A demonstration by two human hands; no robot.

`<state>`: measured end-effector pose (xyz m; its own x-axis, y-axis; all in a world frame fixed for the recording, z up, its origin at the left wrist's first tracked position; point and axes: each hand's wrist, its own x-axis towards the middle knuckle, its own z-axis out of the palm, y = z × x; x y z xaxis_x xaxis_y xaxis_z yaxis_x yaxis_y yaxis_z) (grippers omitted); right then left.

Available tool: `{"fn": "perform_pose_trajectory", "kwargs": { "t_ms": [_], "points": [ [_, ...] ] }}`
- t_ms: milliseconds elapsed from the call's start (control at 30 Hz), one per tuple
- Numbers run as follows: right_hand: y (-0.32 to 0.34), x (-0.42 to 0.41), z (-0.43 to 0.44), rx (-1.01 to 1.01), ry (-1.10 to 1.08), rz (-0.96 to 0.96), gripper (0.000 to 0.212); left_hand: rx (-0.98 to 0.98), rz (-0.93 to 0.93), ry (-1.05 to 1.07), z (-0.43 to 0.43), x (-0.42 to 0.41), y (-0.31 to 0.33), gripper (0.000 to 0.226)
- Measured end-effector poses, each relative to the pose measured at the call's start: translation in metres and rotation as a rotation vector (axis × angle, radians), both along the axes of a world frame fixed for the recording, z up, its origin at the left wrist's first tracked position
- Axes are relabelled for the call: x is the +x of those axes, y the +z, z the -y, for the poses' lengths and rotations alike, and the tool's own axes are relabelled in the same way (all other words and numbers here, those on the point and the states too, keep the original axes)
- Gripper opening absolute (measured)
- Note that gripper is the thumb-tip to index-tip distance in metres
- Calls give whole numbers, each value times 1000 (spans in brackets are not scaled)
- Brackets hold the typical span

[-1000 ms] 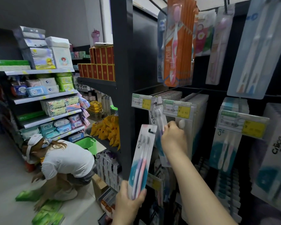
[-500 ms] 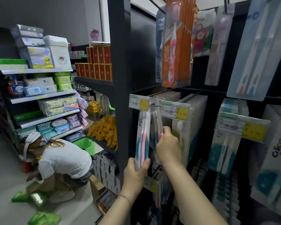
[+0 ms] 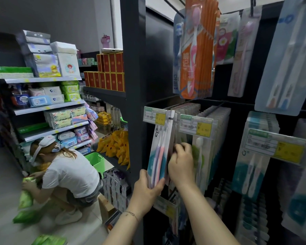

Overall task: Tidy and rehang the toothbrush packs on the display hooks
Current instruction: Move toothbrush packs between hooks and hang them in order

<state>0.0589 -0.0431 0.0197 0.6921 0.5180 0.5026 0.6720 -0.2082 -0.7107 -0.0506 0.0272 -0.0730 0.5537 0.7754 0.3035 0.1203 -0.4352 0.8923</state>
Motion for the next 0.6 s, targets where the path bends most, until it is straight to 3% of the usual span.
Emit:
{"fn": "perform_pose_trajectory", "kwargs": {
  "t_ms": [133,233,367,600],
  "points": [
    [10,0,-6,94,-27,-11,32,86,-115,48,-13,0,-2,56],
    [22,6,-8,166,13,-148,39,158,-200,68,-15,2,-3,54],
    [30,19,-14,109,1,-318,18,184,-232,87,-17,5,-7,56],
    [17,35,-30,58,-61,-313,24,155,-230,42,-17,9,-6,58]
  ]
}}
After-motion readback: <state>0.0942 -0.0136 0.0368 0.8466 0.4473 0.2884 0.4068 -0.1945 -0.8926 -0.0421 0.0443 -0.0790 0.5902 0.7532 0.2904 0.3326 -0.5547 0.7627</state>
